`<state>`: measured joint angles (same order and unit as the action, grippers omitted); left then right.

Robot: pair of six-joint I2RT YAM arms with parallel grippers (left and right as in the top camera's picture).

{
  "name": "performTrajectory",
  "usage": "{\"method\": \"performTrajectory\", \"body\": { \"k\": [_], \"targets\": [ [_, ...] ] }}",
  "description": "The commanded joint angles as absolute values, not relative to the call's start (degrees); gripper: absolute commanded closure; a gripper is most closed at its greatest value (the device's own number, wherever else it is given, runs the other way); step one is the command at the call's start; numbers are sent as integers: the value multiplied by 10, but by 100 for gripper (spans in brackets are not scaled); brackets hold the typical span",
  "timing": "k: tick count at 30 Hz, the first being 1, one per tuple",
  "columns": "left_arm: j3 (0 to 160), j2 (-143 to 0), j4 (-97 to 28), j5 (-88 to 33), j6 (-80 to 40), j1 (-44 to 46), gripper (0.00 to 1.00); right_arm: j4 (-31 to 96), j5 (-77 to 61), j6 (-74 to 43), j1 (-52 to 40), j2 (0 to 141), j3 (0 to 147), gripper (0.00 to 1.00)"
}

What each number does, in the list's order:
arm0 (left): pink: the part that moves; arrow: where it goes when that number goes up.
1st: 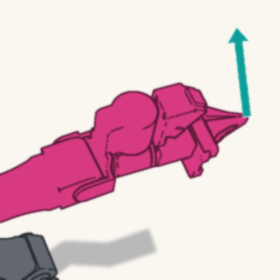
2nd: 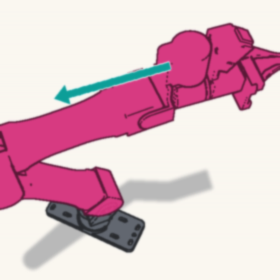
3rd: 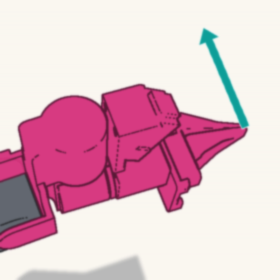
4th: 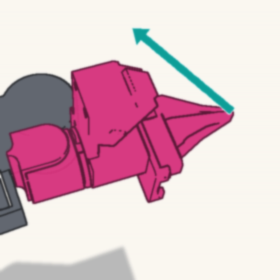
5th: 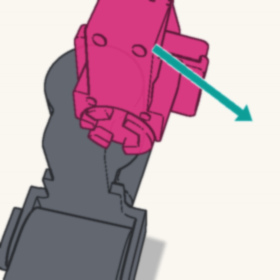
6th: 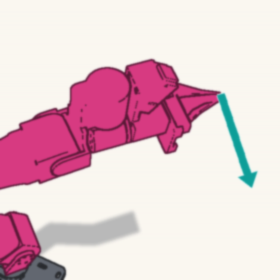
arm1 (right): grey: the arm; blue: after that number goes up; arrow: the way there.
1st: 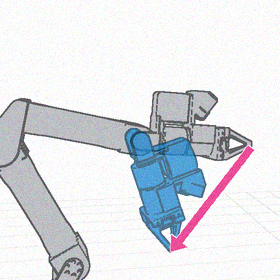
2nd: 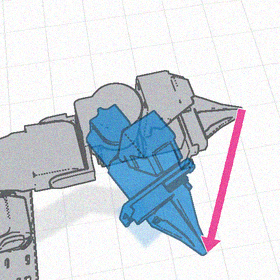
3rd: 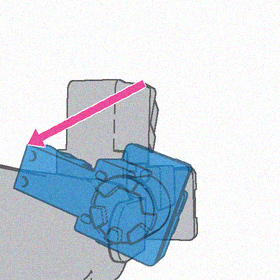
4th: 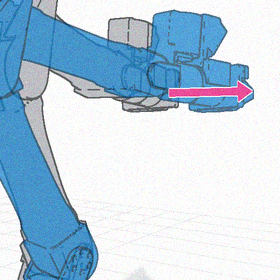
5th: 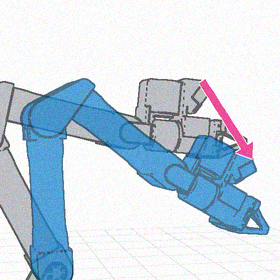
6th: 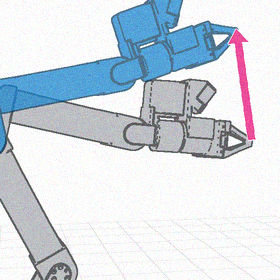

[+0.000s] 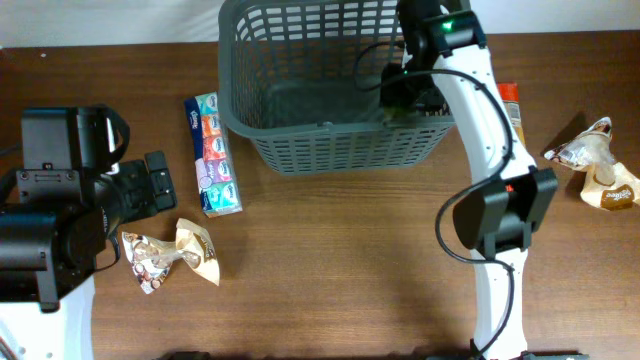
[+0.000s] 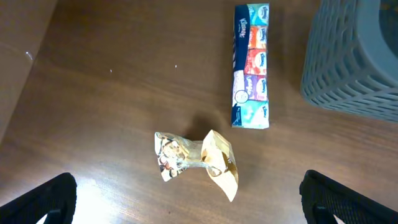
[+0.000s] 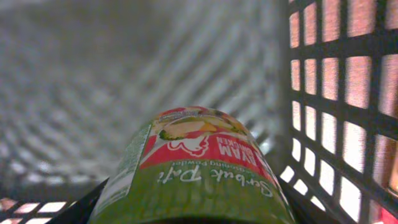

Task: Pack container
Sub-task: 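Lift the jar with the right gripper and carry it over the basket, then lower the jar into the basket and open the right gripper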

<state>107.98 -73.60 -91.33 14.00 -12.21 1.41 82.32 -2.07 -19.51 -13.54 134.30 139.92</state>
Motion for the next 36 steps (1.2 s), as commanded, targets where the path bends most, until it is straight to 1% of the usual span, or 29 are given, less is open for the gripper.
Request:
{"method": "performTrajectory", "body": {
  "k": [1,18,36],
  "targets": [
    [1080,-736,-920,148,-119,10,1,823,-26,-198,-138,1356,1404,96],
    [1080,-736,-925,149,-119,10,1,837,-26,-197,-139,1418,1404,95],
    [1080,-736,-925,148,-119,10,1,849,-26,-190,-139,1448,1401,96]
  ]
}}
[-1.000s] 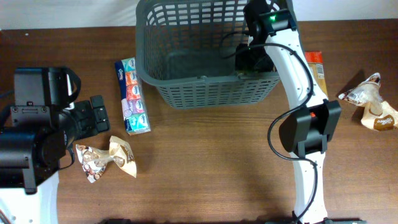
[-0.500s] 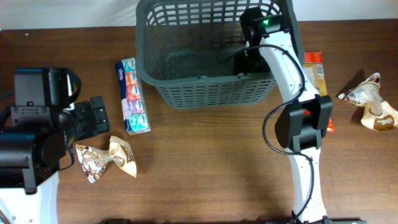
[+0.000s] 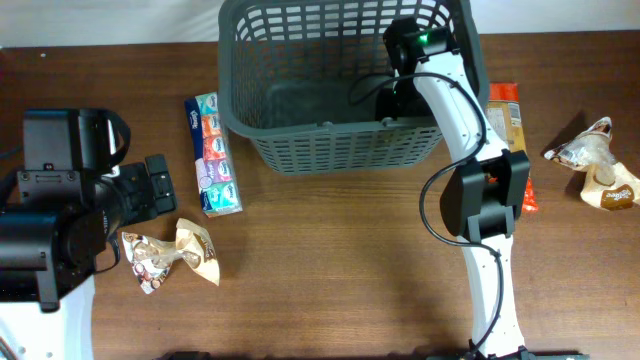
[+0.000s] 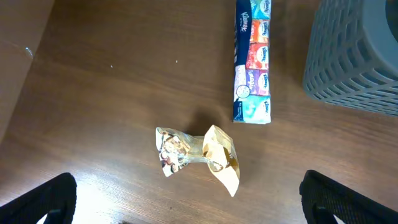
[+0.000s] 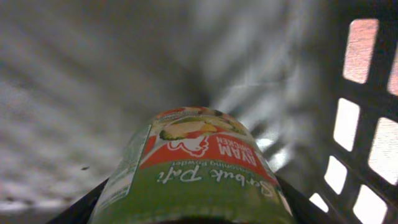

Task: Pack container
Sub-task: 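Lower the jar into the basket and open the right gripper, then raise the right gripper out of the basket toward the biscuit packet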

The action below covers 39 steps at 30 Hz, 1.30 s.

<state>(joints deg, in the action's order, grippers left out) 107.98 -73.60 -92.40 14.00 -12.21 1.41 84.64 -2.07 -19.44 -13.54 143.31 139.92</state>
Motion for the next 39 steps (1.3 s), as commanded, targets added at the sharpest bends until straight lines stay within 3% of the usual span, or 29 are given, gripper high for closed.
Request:
{"method": "performTrajectory", "body": {
  "k": [1,4,6,8,11,13,15,23,33,39],
  "targets": [
    [1080,-736,-925,148,-119,10,1,849,-25,-188,-139,1448,1401,96],
    [1080,-736,-925,148,-119,10,1,849,-24,-187,-139,1448,1402,96],
    [1080,-736,-925,148,-119,10,1,850,-24,-184,-139,1448,1402,89],
    [1080,-736,-925,149,-119,10,1,852,-24,-182,-139,1448,1402,71],
    [1080,-736,-922,149,-119,10,1,858,-25,-173,-139,1448,1402,22],
    [1080,-736,-919,149,-119,10,1,862,-26,-167,-139,1448,1402,9],
    [1080,-736,-917,149,-119,10,1,864,-26,-167,-139,1448,1402,2],
    [1080,-736,-916,149,-119,10,1,878,-43,-152,-138,1446,1461,1],
    [1080,-736,-915,148,-119,10,1,973,-50,-152,-131,1432,1791,1],
    [1080,-736,-914,148,-119,10,1,972,-24,-155,-84,1331,1800,1]
  ]
}}
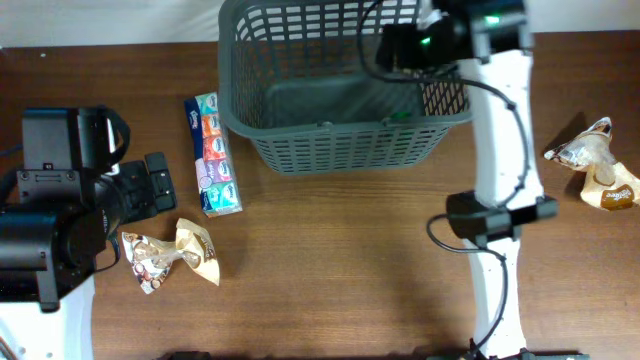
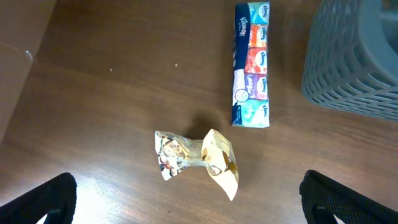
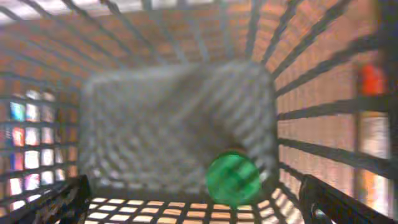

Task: Pack container
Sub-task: 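Raise the right gripper out of the basket toward the biscuit packet, then lower the right gripper onto the orange biscuit packet and grasp it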

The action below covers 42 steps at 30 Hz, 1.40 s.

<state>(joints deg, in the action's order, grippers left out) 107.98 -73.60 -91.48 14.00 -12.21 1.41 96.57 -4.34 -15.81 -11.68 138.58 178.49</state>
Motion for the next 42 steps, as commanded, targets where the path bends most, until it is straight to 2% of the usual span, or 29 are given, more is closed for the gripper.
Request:
{"method": "performTrajectory", "body": {
  "k": [1,8,16,19,29,36,42],
  "targets": [
    [1080,-736,-914,148,-119,10,1,973,-20,-154,-70,1318,1800,1],
    [1080,-736,-914,148,-119,10,1,973,-48,-140,55,1220,1799,1],
    [1080,-736,-909,148,-119,10,1,973,-84,9,169,1134,1741,1],
    [1080,-736,-903,148,-119,10,1,973,-118,69,177,1119,1692,1],
    [1080,-736,-910,148,-119,10,1,973,8,74,178,1118,1582,1],
    [1080,-736,-906,148,-119,10,1,943,12,163,178,1120,1474,1],
    [1080,-736,-901,149,-119,10,1,904,5,156,177,1120,1365,1]
  ]
}}
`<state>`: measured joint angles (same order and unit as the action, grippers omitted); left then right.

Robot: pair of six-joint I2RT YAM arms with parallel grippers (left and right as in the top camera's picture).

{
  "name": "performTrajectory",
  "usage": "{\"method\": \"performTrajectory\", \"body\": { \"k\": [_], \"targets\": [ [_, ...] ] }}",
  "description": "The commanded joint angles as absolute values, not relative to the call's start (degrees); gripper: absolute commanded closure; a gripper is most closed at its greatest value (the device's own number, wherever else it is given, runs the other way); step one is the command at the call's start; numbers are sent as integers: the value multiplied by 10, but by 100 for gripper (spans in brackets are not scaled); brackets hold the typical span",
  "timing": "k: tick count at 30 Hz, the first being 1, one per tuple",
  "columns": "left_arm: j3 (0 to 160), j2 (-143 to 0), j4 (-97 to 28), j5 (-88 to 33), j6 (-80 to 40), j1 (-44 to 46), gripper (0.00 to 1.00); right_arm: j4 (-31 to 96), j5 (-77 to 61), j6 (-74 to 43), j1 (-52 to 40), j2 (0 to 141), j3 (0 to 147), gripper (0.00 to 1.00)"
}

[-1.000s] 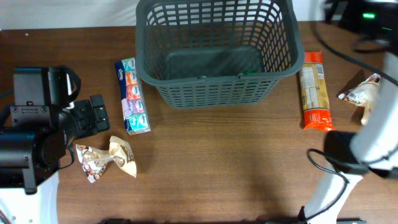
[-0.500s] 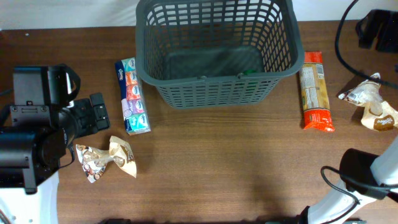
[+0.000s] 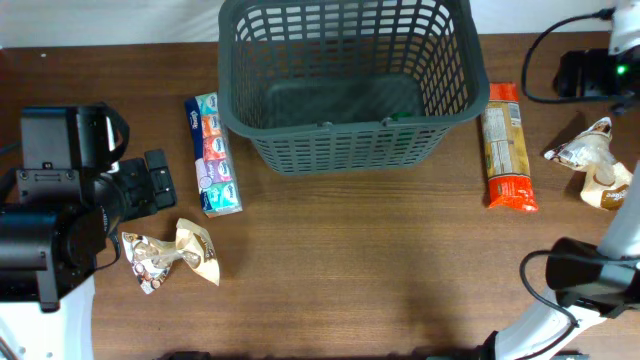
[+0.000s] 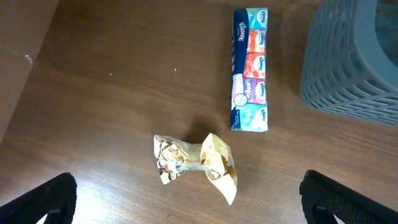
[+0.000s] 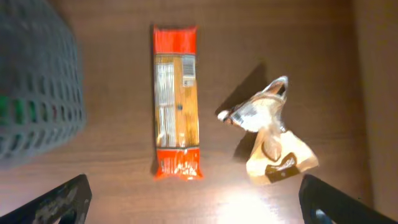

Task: Pack container
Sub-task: 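Lower the right gripper onto the orange biscuit packet and grasp it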

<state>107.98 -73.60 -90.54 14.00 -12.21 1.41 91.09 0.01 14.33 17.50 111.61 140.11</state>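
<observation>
The grey mesh basket (image 3: pixel 345 85) stands at the back middle of the table, and a bit of the green bottle (image 3: pixel 400 116) shows through its front wall. My right gripper (image 5: pixel 196 208) hangs open and empty above an orange-red packet (image 5: pixel 177 99) and a crumpled snack bag (image 5: pixel 270 137), to the right of the basket (image 5: pixel 34 106). Far to the left, my left gripper (image 4: pixel 186 211) is open and empty over another crumpled snack bag (image 4: pixel 196 163) and a multicoloured tissue pack (image 4: pixel 250 78).
The orange-red packet (image 3: pixel 505 147) lies just right of the basket, with the right snack bag (image 3: pixel 595 165) near the table's right edge. The tissue pack (image 3: pixel 213 155) lies left of the basket, the left snack bag (image 3: pixel 170 255) in front of it.
My right gripper was high over the basket looking down at the green bottle; now it is out to the right, above the orange-red packet and snack bag. The left arm has not moved.
My right gripper held the green bottle inside the basket, then lower near its floor. Then it was open above the basket with the bottle left standing inside. Now it hangs open over the items right of the basket. The left gripper stayed open throughout.
</observation>
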Motion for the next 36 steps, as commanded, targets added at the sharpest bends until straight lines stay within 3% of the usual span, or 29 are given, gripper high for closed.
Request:
{"method": "performTrajectory", "body": {
  "k": [1,13,36],
  "targets": [
    [1080,-736,-901,149,-119,10,1,894,5,156,178,1120,1344,1],
    [1080,-736,-895,149,-119,10,1,741,-8,158,176,1127,1119,1],
    [1080,-736,-885,148,-119,10,1,719,-13,132,175,1279,1109,1]
  ]
}}
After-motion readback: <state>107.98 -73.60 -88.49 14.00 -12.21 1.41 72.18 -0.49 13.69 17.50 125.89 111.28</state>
